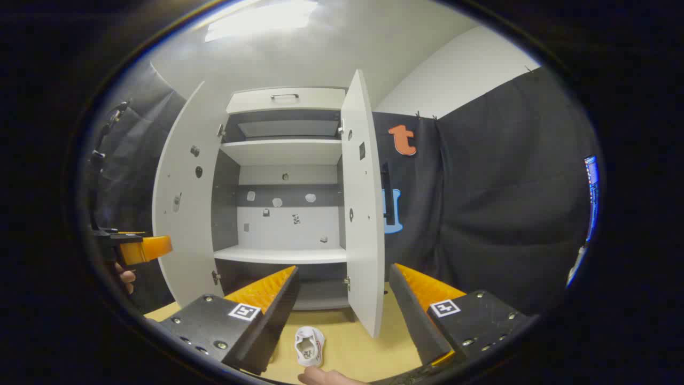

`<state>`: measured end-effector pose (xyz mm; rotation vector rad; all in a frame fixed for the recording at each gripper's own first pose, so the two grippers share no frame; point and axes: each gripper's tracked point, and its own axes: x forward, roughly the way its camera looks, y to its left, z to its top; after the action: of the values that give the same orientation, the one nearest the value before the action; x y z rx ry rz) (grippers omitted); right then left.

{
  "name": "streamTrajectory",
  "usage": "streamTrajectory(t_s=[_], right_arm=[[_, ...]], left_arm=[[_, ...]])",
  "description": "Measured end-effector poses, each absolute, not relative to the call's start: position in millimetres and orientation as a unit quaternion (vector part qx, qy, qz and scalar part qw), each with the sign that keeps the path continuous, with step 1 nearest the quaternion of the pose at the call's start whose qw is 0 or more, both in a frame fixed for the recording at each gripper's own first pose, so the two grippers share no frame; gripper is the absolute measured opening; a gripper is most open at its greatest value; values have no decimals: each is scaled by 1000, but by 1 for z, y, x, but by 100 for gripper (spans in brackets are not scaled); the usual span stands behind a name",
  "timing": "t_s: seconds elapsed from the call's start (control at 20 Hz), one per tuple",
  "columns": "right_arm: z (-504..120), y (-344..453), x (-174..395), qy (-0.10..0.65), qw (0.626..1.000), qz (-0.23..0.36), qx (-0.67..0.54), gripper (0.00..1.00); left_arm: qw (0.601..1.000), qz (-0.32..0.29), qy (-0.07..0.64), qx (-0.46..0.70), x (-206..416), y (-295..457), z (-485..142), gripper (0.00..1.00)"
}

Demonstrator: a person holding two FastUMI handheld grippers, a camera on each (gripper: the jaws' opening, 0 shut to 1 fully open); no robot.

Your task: Grab one shoe with the right hand and put it into the shoe cabinet, grab the other shoe with the left hand and put it into the shoe cabinet; then close the right door with the right hand and the left door with the left hand.

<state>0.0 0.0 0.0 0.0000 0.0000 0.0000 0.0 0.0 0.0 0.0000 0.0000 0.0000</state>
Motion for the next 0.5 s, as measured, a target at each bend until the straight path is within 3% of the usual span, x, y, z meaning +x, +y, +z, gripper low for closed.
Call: streamTrajectory(t_s=[0.1, 0.2, 0.4, 0.45, 0.5], right_arm=[[-3, 10, 0, 6, 1000, 19, 6, 99], [-3, 13, 0, 7, 1000, 24, 4, 96], [-6, 15, 2, 8, 1000, 19, -9, 99], [-8, 17, 2, 11, 1000, 22, -5, 96], [-9, 19, 3, 14, 1000, 26, -2, 99]], left_arm=[[1000, -1, 2, 0, 1, 0, -2, 96], [1000, -1, 4, 3, 2, 0, -4, 96], [1000, -1, 5, 0, 2, 2, -7, 96], [1000, -1, 5, 0, 3, 3, -8, 96], [1000, 1, 6, -1, 3, 4, -9, 96]])
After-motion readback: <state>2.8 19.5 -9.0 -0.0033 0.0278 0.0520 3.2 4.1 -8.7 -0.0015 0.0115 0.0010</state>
